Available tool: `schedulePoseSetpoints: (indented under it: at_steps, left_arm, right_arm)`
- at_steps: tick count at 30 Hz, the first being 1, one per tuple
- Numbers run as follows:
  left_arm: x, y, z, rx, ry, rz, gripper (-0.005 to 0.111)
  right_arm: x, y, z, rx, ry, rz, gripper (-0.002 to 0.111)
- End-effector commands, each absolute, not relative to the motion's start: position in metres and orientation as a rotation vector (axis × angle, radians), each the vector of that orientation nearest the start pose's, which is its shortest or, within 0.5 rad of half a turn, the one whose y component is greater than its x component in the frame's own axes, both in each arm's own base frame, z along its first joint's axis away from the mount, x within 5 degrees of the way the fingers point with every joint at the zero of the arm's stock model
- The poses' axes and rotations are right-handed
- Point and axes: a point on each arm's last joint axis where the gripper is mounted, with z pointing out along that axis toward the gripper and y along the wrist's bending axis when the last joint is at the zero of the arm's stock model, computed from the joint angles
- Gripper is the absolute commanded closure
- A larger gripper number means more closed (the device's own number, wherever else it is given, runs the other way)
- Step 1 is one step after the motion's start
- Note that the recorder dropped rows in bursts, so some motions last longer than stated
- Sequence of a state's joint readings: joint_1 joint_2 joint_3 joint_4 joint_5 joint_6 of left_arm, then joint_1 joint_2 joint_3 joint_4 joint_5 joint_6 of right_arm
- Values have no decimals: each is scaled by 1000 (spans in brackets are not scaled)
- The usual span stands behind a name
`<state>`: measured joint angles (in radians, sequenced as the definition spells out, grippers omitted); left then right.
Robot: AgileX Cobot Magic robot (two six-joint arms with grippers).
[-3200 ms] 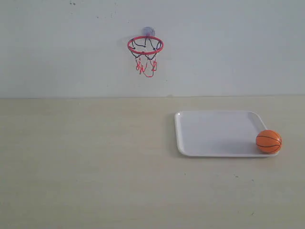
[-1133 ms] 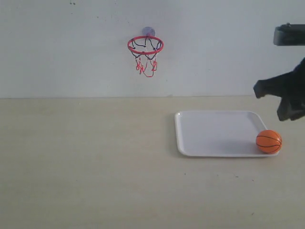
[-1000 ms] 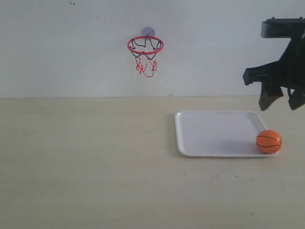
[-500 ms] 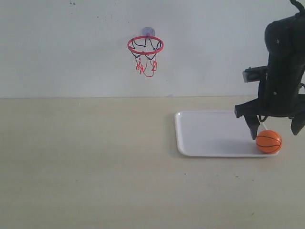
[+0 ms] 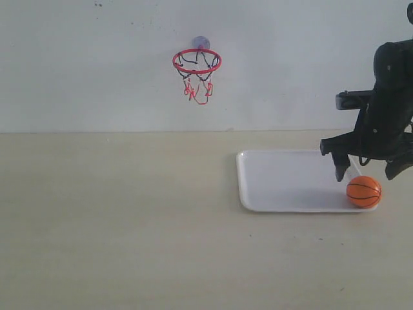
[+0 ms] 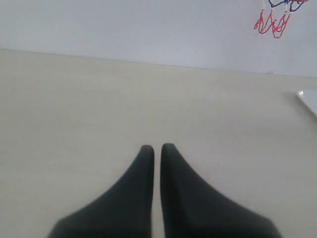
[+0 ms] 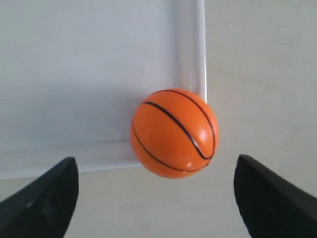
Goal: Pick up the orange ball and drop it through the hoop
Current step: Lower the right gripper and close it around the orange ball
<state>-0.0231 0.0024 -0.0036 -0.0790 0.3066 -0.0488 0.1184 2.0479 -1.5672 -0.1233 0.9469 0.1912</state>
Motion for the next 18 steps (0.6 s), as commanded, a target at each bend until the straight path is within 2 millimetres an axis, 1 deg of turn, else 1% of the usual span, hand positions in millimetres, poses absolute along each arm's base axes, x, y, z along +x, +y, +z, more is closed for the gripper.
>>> schedulePoseSetpoints:
  at_steps: [1,7,13,18]
  left_arm:
    - [54,-3,186,-70,1787,-121,103]
    - [54,-3,186,-70,1787,-121,103]
    - [54,-3,186,-70,1787,-121,103]
    - [54,-3,186,-70,1787,-121,103]
  right_arm:
    - [429,38,178,22,2906,-95,29]
    - [434,39,162,7,2909,-89,29]
    - [437,40,156,4,2898,-85,29]
    - [438,40,150,3,2911,-87,33]
